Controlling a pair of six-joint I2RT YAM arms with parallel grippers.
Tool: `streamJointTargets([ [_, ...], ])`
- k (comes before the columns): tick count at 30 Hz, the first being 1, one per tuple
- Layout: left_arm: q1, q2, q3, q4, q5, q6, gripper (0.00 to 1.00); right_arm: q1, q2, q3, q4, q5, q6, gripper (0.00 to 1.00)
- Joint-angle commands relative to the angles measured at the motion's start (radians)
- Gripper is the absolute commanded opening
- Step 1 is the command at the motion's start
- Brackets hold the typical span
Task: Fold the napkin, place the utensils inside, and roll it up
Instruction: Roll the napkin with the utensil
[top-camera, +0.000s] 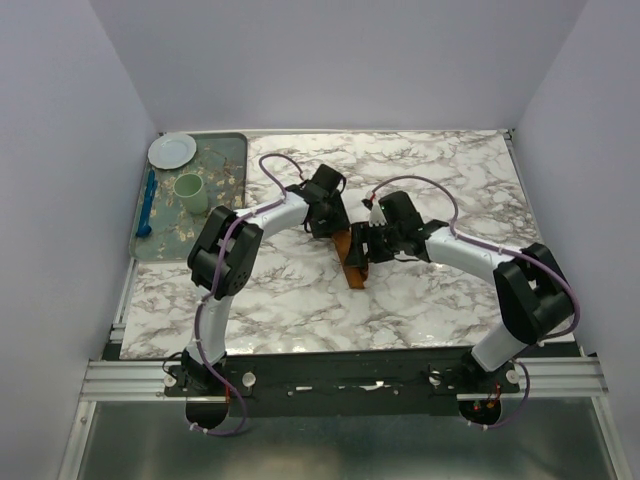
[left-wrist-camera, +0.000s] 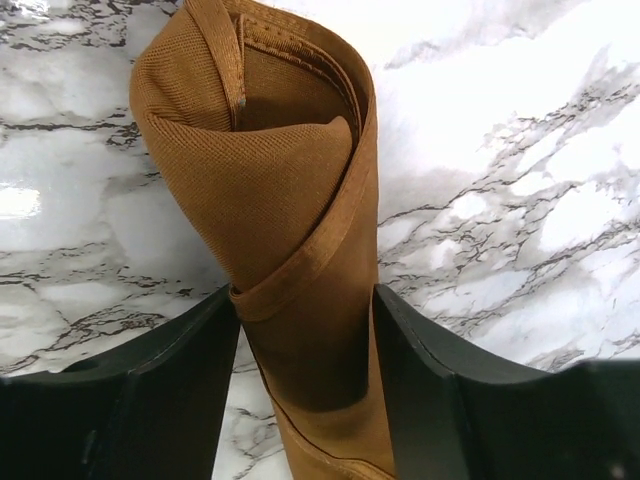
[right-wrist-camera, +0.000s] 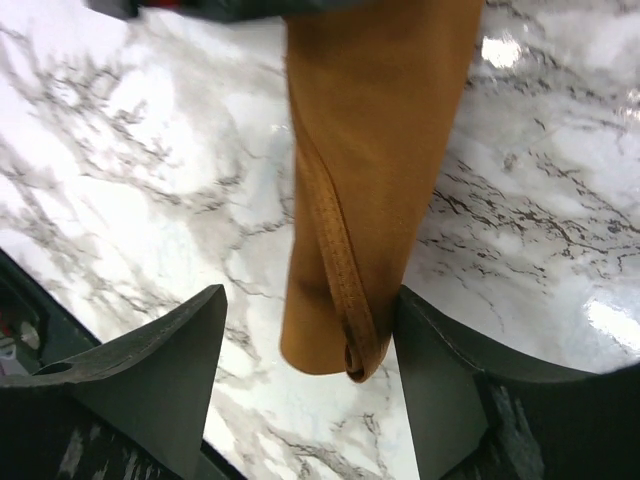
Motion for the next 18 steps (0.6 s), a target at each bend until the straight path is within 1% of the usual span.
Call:
streamJointTargets([
  [1, 0.007, -0.045, -0.043, -0.011, -0.006, 0.040, 0.67, 0.001, -0.059, 0.062, -0.070, -0.046, -0.019, 0.75],
  [5, 0.016, -0.075, -0.066, 0.003, -0.005, 0.048, 0.70, 0.000, -0.039, 0.070, -0.064, -0.072, -0.013, 0.73],
  [12, 0.024, -0.127, -0.082, 0.003, 0.026, 0.066, 0.80, 0.026, 0.008, 0.079, -0.050, -0.095, -0.002, 0.71],
  [18, 0.036, -0.207, -0.120, -0.003, 0.048, 0.088, 0.83, 0.027, 0.034, 0.067, -0.019, -0.112, 0.017, 0.71],
])
